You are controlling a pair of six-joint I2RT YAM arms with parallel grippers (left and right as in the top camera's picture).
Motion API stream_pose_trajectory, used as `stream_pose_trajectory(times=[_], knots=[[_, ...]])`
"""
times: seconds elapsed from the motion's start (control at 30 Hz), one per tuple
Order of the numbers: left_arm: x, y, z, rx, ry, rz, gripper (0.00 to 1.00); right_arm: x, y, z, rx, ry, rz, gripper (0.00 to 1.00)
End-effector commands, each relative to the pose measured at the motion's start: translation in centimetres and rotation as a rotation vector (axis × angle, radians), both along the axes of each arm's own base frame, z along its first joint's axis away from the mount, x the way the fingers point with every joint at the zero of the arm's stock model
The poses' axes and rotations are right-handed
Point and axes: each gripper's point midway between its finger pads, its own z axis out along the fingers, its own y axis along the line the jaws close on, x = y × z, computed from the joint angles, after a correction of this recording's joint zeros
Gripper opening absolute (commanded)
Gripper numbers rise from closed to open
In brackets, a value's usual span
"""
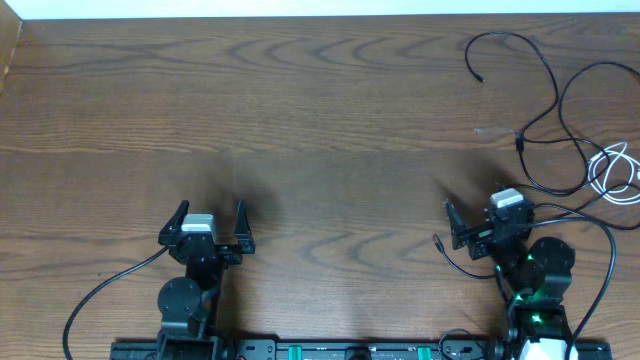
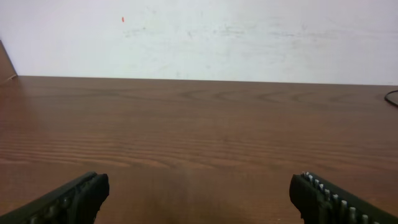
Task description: Untangle cables
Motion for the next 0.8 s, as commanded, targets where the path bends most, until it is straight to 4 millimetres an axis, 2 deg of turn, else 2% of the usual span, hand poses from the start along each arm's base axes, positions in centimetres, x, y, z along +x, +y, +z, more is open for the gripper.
stream_pose_trajectory(times=[0.0, 0.17, 0.37, 0.63, 0.77], knots=[[-0.1, 0.5, -1.6, 0.014, 0.054, 0.026, 0.98, -0.4, 0.3, -0.4, -0.02, 0.0, 0.011, 0.99], [-0.1, 0.5, -1.6, 0.014, 0.054, 0.026, 0.98, -0.9, -0.2, -1.7, -0.04, 0.06, -0.029, 0.99], [-0.1, 0.5, -1.6, 0.014, 0.054, 0.026, 0.98, -1.4, -0.3, -1.9, -0.058, 0.073, -0.049, 0.99], [-0.1, 0.5, -1.6, 0.014, 0.054, 0.026, 0.98, -2.8, -0.3, -3.3, -0.083, 0.135, -0.065, 0.99], [-0.1, 0.5, -1.6, 0.014, 0.054, 0.026, 0.98, -2.6, -0.2, -1.7, -0.082, 0.064, -0.067, 0.99]])
